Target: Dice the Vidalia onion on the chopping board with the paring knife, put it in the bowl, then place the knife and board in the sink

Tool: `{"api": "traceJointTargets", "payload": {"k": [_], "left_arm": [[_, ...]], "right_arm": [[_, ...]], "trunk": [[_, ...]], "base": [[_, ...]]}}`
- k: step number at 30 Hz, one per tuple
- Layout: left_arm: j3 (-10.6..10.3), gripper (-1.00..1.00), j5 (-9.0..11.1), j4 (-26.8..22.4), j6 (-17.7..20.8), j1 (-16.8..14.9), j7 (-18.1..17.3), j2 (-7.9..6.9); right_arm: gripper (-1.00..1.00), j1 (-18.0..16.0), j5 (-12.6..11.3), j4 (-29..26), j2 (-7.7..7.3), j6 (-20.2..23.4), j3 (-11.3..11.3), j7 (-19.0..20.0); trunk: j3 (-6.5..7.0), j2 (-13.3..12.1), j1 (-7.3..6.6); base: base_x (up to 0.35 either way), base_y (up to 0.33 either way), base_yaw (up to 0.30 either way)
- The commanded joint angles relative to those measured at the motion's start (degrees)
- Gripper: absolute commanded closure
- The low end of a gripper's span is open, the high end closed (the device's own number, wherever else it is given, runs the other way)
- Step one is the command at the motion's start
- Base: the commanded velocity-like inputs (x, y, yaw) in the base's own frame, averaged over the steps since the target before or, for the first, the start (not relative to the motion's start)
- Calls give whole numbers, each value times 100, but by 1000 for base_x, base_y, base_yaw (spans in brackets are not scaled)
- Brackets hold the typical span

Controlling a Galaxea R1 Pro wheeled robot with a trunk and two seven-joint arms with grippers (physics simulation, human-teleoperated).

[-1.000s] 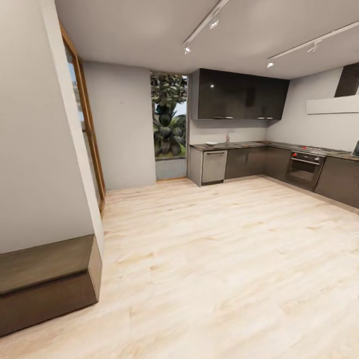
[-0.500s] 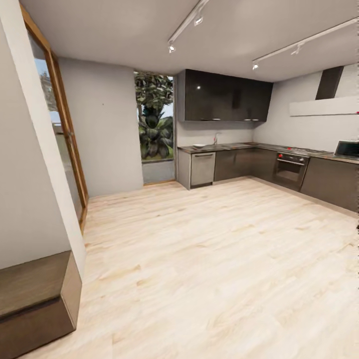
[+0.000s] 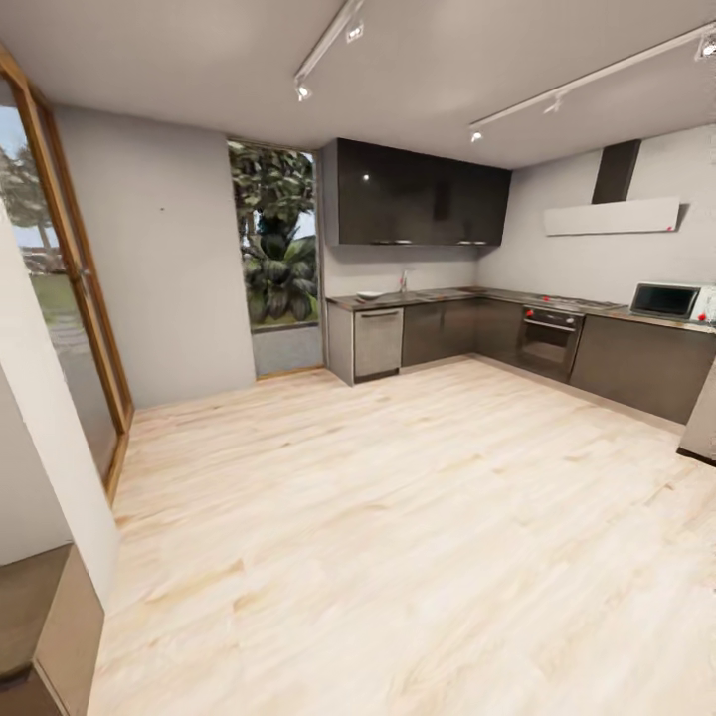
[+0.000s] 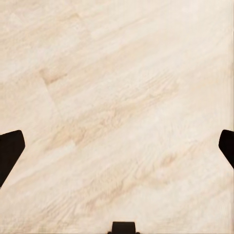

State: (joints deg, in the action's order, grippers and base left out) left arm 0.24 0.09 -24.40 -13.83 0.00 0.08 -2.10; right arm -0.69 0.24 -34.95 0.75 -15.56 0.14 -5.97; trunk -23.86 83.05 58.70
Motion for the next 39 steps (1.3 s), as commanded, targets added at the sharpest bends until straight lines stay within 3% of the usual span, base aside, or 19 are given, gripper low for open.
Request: {"api": "traceJointTargets", "payload": {"k": [1,16,39], "left_arm": [[2,-100,0,-3,-13,0,1,0],[3,-100,7,-12,-12,0,1,-9],[11,-100,8,-12,-15,0,1,-39]], "right_arm": [[-100,-4,3,4,2,-17,2,-18],[-100,-5,3,-3,-4,-17,-5,-18],[-100,-2,3,-3,-4,-17,-5,-18]], "trunk": [[-1,2,3],[59,2,3],[64,2,3]], "base": [[322,-119,-152],[322,-82,-147],[322,-9,-7]]}}
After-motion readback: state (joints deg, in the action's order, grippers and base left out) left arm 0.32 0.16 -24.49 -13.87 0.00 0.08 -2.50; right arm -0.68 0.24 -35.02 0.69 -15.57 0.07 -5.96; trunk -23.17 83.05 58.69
